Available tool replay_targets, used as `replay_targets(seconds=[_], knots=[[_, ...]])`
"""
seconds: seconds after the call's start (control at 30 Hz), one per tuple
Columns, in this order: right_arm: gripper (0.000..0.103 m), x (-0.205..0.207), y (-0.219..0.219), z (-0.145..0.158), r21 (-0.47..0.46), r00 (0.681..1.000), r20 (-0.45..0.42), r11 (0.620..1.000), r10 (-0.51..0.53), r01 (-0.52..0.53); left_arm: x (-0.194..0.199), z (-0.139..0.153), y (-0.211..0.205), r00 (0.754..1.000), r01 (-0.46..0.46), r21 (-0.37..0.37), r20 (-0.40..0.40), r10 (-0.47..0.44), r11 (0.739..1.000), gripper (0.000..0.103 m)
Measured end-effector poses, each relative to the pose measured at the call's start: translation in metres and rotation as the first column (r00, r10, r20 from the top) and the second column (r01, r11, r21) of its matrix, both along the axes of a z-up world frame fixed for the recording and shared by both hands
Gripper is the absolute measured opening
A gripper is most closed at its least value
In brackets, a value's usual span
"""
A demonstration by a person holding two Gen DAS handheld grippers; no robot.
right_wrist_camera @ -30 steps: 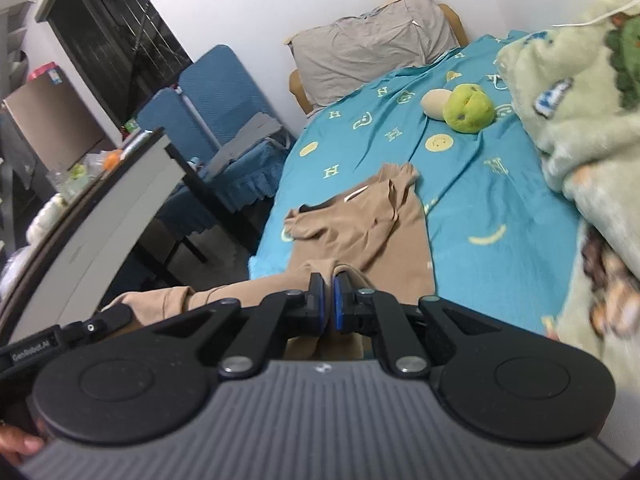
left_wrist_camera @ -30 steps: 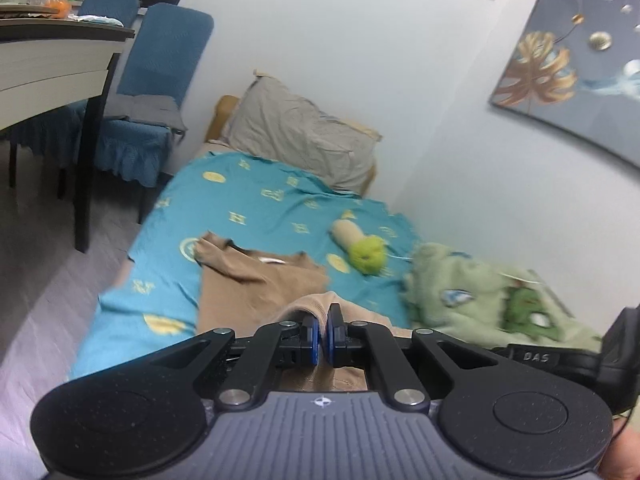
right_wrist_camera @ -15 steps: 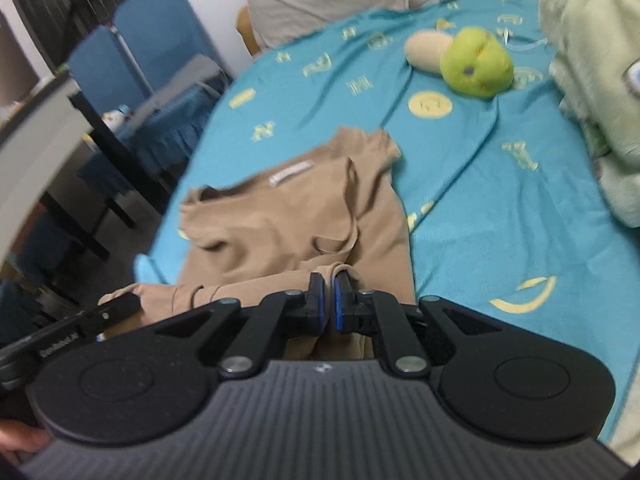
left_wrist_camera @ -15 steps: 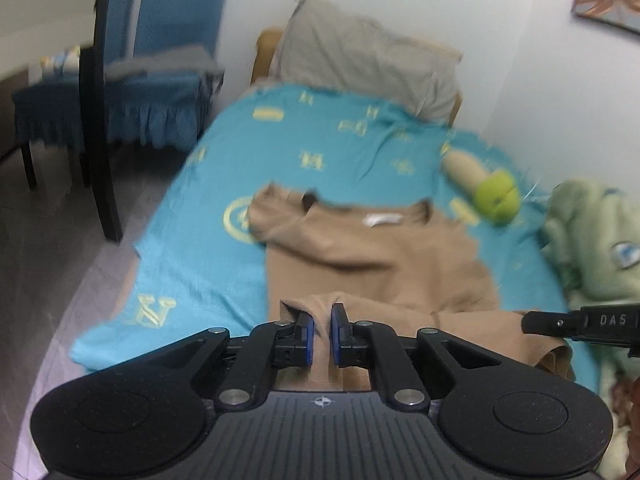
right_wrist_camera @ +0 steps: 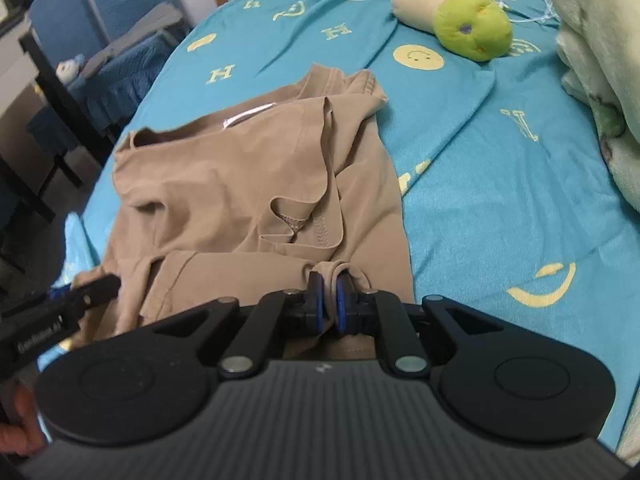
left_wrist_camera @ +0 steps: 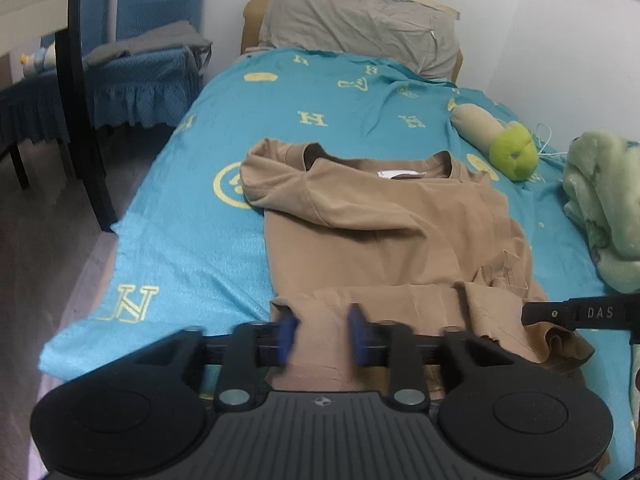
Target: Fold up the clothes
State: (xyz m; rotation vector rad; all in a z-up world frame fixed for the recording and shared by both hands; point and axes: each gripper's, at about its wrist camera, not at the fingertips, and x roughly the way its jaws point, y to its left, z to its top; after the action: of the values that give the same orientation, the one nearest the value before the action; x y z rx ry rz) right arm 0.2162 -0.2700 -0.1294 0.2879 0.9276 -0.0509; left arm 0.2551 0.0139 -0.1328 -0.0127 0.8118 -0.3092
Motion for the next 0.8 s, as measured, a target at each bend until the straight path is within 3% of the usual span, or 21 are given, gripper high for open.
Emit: replay_targets(seconds=[0.03, 0.07, 0.13, 0.17, 0.2, 0.23, 0.27, 0.33, 0.4, 0.53, 0.6, 0.67, 0.77, 0.8], knots=[[0.012, -0.001, -0.001, 0.001, 0.016, 1.000, 0.002, 1.000, -0.011, 0.011, -0.003, 0.003, 0.000, 1.000, 0.000, 0.005, 0.013, 0.000, 1.000, 0.059], [0.014, -0.002, -0.003, 0.003, 0.026, 1.000, 0.007, 1.000, -0.009, 0.009, -0.007, 0.008, 0.000, 0.999, -0.005, 0.008, 0.032, 0.005, 1.000, 0.062], [0.027, -0.007, -0.007, 0.009, 0.054, 1.000, 0.027, 0.999, -0.009, 0.007, -0.016, 0.016, 0.002, 0.998, -0.014, 0.013, 0.068, 0.013, 1.000, 0.072], [0.049, -0.012, -0.010, 0.013, 0.079, 0.999, 0.049, 0.997, -0.017, 0.013, -0.021, 0.020, 0.003, 0.996, -0.020, 0.012, 0.083, 0.018, 1.000, 0.076], [0.078, -0.018, -0.013, 0.017, 0.105, 0.997, 0.071, 0.994, -0.027, 0.019, -0.028, 0.026, 0.004, 0.994, -0.029, 0.010, 0.102, 0.028, 1.000, 0.082], [0.089, -0.025, -0.015, 0.022, 0.120, 0.994, 0.101, 0.992, -0.039, 0.026, -0.036, 0.032, 0.006, 0.991, -0.038, 0.007, 0.125, 0.037, 0.999, 0.086], [0.093, -0.033, -0.016, 0.028, 0.136, 0.990, 0.130, 0.990, -0.051, 0.033, -0.046, 0.038, 0.007, 0.987, -0.043, 0.004, 0.157, 0.042, 0.999, 0.089], [0.093, -0.047, -0.015, 0.040, 0.127, 0.984, 0.169, 0.991, -0.052, 0.030, -0.066, 0.051, 0.008, 0.977, -0.038, 0.006, 0.210, 0.036, 0.999, 0.102], [0.093, -0.063, -0.014, 0.053, 0.123, 0.975, 0.217, 0.992, -0.050, 0.024, -0.086, 0.063, 0.010, 0.969, -0.034, 0.007, 0.246, 0.031, 0.999, 0.103], [0.093, -0.092, -0.017, 0.071, 0.160, 0.962, 0.265, 0.987, -0.065, 0.022, -0.119, 0.073, 0.019, 0.984, -0.045, -0.067, 0.171, 0.056, 0.997, 0.103], [0.093, -0.108, -0.021, 0.073, 0.214, 0.962, 0.261, 0.976, -0.083, 0.026, -0.128, 0.069, 0.031, 0.994, -0.087, -0.159, 0.057, 0.097, 0.983, 0.103], [0.093, -0.120, -0.025, 0.062, 0.297, 0.971, 0.206, 0.953, -0.123, 0.058, -0.135, 0.058, 0.048, 0.989, -0.148, -0.275, -0.048, 0.140, 0.950, 0.103], [0.093, -0.137, -0.032, 0.047, 0.414, 0.978, 0.117, 0.903, -0.174, 0.111, -0.134, 0.036, 0.067, 0.962, -0.232, -0.371, -0.223, 0.157, 0.899, 0.100], [0.093, -0.142, -0.035, 0.037, 0.473, 0.976, 0.069, 0.868, -0.206, 0.150, -0.134, 0.029, 0.072, 0.948, -0.261, -0.390, -0.274, 0.160, 0.883, 0.099]])
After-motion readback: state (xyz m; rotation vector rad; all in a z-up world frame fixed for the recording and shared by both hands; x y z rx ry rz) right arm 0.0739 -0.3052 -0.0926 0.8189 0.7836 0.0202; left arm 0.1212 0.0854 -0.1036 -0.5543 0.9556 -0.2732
